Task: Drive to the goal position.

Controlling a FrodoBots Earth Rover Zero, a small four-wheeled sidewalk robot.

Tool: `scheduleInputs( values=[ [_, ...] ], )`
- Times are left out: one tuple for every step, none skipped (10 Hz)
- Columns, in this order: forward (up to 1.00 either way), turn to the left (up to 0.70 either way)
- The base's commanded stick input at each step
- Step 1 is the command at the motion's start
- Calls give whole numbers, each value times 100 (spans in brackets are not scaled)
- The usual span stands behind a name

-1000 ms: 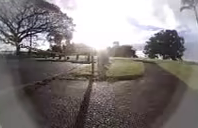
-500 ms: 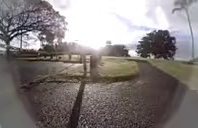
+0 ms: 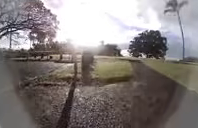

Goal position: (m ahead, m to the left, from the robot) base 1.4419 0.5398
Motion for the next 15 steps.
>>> scheduleInputs(
  values=[
    [45, 0],
    [45, 0],
    [45, 0],
    [42, 0],
    [39, 0],
    [13, 0],
    [0, 0],
    [0, 0],
    [0, 0],
    [0, 0],
    [0, -6],
    [0, -31],
    [0, -45],
    [0, -45],
    [0, -45]
  ],
)
